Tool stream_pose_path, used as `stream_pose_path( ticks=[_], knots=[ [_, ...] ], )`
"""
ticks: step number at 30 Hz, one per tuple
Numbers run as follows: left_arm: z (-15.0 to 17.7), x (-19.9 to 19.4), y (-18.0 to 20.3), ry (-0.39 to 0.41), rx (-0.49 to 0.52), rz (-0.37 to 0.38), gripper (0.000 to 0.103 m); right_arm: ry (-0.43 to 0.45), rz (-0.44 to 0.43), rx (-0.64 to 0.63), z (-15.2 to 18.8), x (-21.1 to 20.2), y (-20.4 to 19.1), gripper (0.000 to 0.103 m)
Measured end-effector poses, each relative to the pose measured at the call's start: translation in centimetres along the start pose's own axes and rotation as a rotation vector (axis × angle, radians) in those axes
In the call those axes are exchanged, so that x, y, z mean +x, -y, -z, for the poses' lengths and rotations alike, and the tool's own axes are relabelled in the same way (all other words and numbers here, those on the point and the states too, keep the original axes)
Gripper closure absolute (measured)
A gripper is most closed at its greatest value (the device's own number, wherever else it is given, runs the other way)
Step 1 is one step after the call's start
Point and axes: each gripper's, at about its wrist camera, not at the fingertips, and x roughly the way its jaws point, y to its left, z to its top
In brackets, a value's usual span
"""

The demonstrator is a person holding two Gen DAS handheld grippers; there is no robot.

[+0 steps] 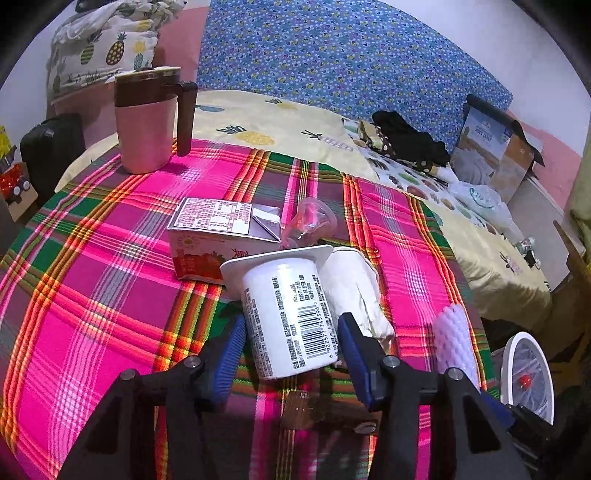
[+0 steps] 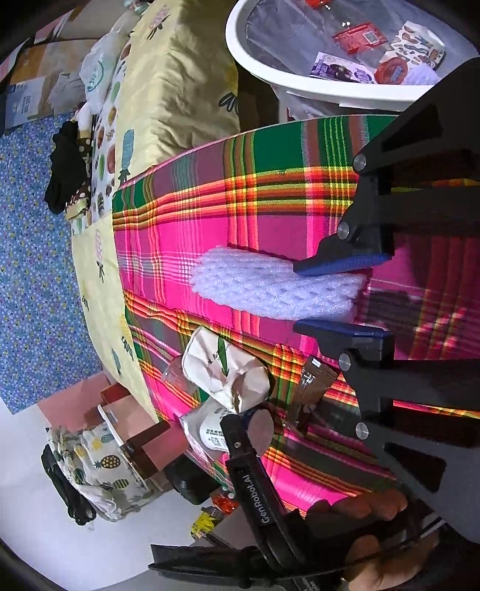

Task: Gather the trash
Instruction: 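Grasp the white yogurt cup with the left gripper while the right gripper grasps the white mesh foam sleeve, then carry the yogurt cup and foam sleeve over the bin and release both inside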

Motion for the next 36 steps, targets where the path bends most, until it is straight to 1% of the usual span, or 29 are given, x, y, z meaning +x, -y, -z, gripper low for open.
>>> stream_pose_path(
  ticks=[6,14,25,36],
  knots=[
    [0.6,-1.7,0.1,0.025,0.024,0.004,0.051,0.021,-0.008,0.004,0.3,-1.0,0.1,0.078],
    [2.1,-4.5,1.1,0.043,0.059,0.02,0.051,0.052,-0.018,0.006,0.7,-2.9,0.2,0.079],
    [4.8,-8.3,3.2,0.058,0.115,0.072,0.051,0.095,-0.004,-0.001,1.7,-5.7,0.5,0.079],
    [6.8,-10.6,5.5,0.054,0.17,0.128,0.051,0.129,0.014,0.004,2.6,-7.7,1.2,0.079]
  ],
)
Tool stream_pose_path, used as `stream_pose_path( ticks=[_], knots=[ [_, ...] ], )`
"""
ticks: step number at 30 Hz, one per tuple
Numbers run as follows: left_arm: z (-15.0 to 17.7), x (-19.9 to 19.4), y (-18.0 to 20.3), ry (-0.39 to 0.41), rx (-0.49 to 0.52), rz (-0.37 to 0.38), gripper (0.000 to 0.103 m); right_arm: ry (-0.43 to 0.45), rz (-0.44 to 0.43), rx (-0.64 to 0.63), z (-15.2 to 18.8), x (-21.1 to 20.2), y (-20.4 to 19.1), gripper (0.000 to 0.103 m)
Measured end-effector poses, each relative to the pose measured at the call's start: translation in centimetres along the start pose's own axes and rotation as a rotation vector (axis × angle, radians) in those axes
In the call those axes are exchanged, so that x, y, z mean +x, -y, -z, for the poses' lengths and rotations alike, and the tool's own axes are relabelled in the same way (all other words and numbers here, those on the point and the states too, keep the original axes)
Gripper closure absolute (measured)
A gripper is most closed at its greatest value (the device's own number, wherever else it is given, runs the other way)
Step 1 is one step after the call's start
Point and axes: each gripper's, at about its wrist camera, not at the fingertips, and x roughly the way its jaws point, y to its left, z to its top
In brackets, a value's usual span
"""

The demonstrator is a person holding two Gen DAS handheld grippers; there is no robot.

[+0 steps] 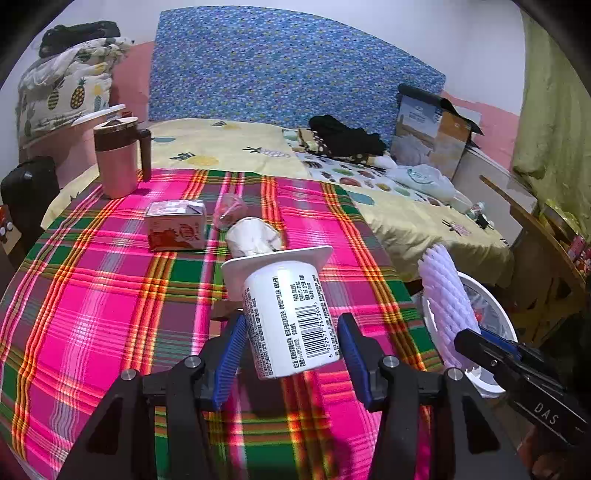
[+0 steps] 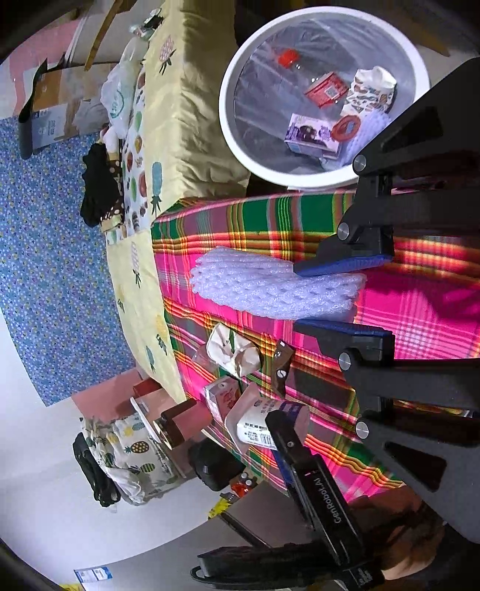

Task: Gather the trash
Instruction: 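Carry the yogurt cup and foam sleeve over the bin and release both inside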

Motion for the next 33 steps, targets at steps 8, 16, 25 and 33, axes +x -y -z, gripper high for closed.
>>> stream_pose_path(
  ticks=[8,16,25,33],
  knots=[
    [0.2,-0.3,1.7,-0.002,0.032,0.034,0.051,0.013,0.012,0.01,0.4,-0.8,0.6,0.079],
    [0.4,0.2,3.6,-0.018,0.066,0.069,0.051,0.019,0.033,0.028,0.8,-1.4,1.7,0.079],
    [0.6,1.5,6.7,-0.044,0.117,0.12,0.051,0.027,0.072,0.065,1.2,-2.4,3.8,0.079],
    [0.9,3.0,10.4,-0.07,0.175,0.181,0.051,0.036,0.12,0.111,1.8,-3.6,6.2,0.078]
  ],
)
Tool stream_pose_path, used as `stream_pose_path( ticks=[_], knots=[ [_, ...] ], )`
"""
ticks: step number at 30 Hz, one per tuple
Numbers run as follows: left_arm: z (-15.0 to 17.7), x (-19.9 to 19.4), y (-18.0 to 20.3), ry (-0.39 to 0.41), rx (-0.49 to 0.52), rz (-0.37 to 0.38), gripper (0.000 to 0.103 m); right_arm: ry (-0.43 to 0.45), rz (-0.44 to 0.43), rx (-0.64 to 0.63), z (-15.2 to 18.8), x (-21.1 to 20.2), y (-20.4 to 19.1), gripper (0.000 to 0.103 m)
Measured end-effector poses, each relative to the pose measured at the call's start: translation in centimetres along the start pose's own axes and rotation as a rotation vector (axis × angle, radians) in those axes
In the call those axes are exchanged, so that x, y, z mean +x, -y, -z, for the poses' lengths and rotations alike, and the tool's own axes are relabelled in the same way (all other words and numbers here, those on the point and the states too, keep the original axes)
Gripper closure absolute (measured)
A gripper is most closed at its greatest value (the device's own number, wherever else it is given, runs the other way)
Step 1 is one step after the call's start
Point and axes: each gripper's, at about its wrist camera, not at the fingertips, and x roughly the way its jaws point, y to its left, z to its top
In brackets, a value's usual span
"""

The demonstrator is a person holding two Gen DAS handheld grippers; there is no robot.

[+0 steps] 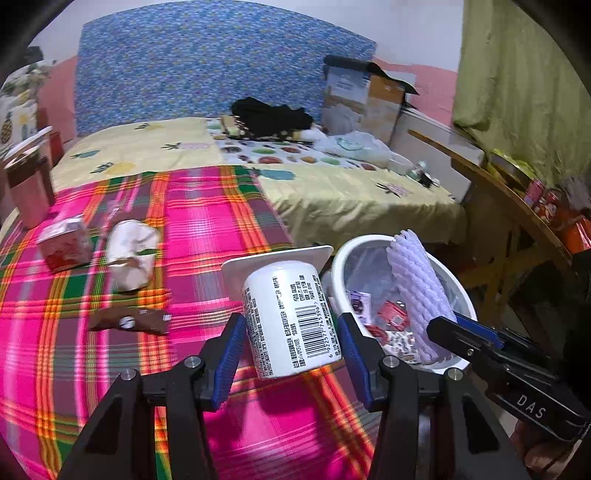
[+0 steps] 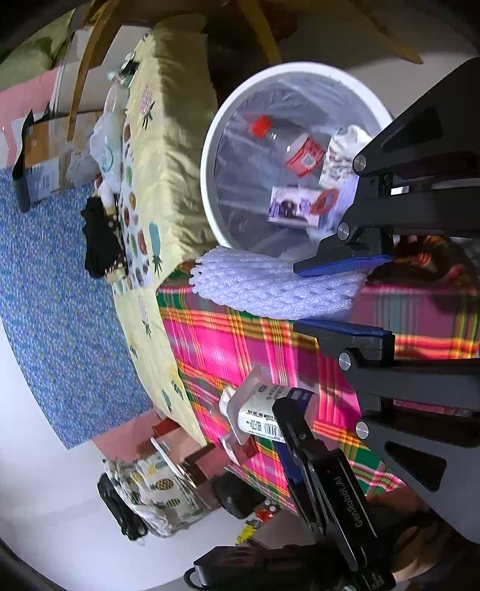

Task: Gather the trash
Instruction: 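Carry the yogurt cup and foam sleeve over the bin and release both inside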

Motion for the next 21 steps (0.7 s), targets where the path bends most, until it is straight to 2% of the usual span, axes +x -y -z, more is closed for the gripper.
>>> stream_pose_path(
  ticks=[12,21],
  knots=[
    [-0.7,4.4,5.4,-0.06,0.106,0.117,0.051,-0.002,0.093,0.098,0.6,-0.9,4.9,0.078],
    [-0.6,7.2,7.9,-0.112,0.153,0.165,0.05,-0.039,0.131,0.124,0.9,-0.6,6.6,0.078]
  ],
)
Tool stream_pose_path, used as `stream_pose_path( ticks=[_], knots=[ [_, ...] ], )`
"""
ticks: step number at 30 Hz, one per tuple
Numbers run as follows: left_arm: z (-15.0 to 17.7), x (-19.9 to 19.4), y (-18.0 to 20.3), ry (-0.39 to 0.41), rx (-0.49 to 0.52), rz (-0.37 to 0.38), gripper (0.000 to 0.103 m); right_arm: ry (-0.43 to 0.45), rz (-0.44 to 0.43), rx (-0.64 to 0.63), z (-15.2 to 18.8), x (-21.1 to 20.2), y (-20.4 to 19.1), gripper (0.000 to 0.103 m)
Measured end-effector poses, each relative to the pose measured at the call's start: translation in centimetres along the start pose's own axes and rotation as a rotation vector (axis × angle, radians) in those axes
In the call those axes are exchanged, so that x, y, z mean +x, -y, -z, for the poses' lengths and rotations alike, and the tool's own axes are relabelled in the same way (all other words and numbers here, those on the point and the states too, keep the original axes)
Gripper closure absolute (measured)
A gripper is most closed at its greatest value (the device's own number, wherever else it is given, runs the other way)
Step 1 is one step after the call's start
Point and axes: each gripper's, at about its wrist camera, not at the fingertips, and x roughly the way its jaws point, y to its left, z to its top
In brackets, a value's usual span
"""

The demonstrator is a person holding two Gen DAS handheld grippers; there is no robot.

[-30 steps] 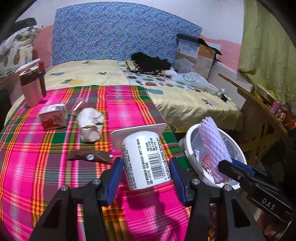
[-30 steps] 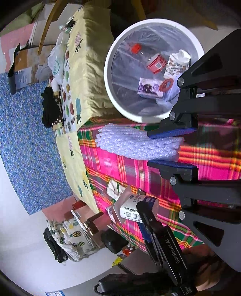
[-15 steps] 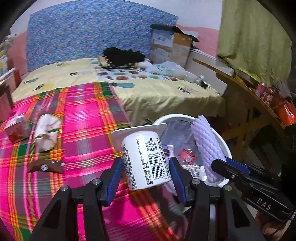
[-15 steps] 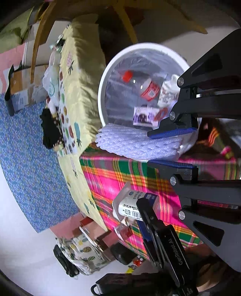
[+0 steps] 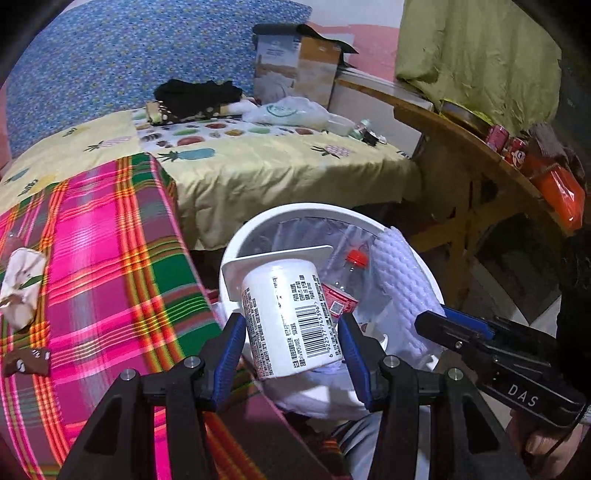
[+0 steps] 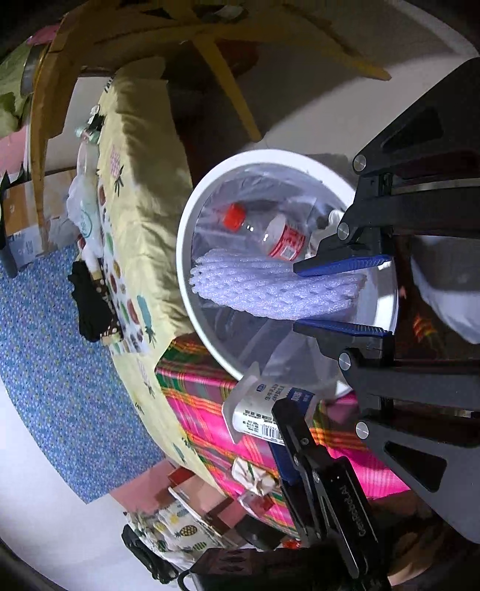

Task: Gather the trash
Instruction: 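Carry the yogurt cup and foam sleeve over the bin and release both inside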

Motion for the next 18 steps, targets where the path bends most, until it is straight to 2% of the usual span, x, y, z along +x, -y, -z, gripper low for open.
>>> stream_pose_path(
  ticks=[9,18],
  knots=[
    [-0.9,1.8,0.3,-0.013,0.01,0.038,0.05,-0.027,0.024,-0.009,0.0,0.9,0.7,0.073],
    [-0.9,0.6,-0.6,0.027,-0.011,0.012,0.05,-0.006,0.026,-0.012,-0.2,0.7,0.7,0.072]
  ],
)
